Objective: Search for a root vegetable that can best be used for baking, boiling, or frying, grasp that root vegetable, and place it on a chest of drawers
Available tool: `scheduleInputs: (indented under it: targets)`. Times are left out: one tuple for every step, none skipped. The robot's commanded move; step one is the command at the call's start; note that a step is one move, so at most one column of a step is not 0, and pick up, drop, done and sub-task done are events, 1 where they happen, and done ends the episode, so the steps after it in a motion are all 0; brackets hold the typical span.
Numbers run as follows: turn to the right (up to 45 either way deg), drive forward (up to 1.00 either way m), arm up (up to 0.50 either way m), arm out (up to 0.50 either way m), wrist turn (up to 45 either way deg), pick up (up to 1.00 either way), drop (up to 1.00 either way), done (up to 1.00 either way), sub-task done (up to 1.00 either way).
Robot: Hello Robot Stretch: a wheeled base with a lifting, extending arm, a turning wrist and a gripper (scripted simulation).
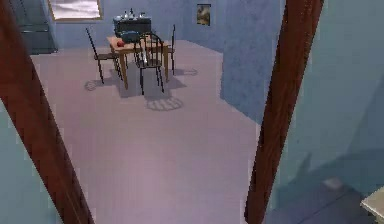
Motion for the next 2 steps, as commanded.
scheduleInputs:
  targets:
    - [0.0, 0.65, 0.00, 0.00, 0.0, 0.00, 0.00, 0.00, 0.00]
    - [-24.0, 0.00, 0.00, 0.00, 0.0, 0.00, 0.00, 0.00, 0.00]
